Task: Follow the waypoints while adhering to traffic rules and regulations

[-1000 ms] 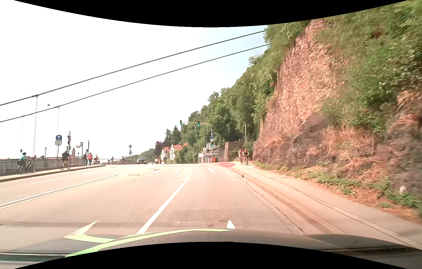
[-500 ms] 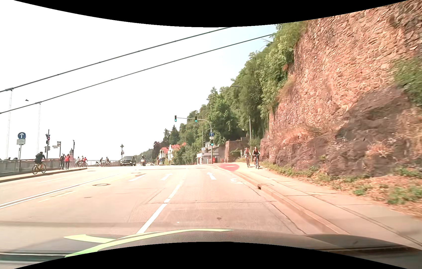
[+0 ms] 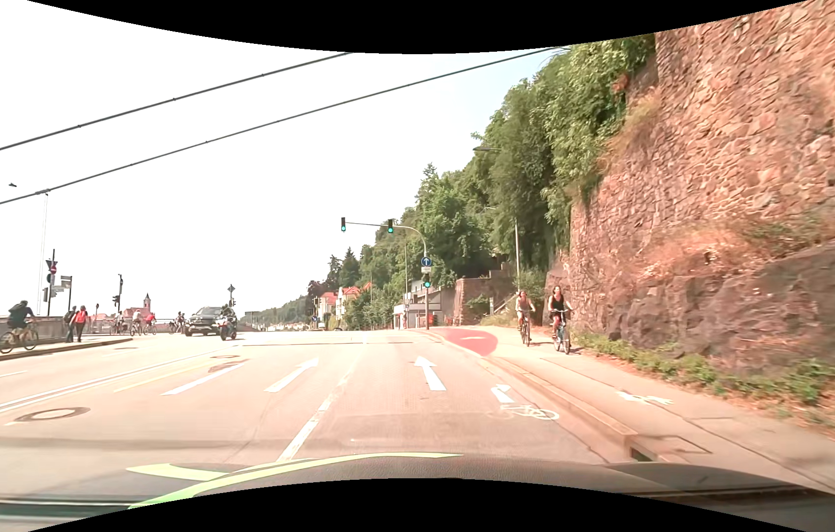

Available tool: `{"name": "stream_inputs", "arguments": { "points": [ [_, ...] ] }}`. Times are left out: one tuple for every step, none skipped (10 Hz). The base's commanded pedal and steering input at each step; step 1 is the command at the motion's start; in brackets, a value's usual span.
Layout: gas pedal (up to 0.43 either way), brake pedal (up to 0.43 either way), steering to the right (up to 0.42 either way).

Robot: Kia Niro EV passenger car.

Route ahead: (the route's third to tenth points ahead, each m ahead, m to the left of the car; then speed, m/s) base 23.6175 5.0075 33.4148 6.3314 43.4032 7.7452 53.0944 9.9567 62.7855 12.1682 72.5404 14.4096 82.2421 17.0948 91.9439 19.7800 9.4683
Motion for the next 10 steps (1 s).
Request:
{"name": "stream_inputs", "arguments": {
  "points": [
    [0.157,0.000,-0.031],
    [0.157,0.000,-0.032],
    [0.157,0.000,-0.032],
    [0.157,0.000,-0.032],
    [0.157,0.000,-0.031],
    [0.157,0.000,-0.029],
    [0.157,0.000,-0.025],
    [0.157,0.000,-0.023],
    [0.157,0.000,-0.021],
    [0.157,0.000,-0.022]
  ]
}}
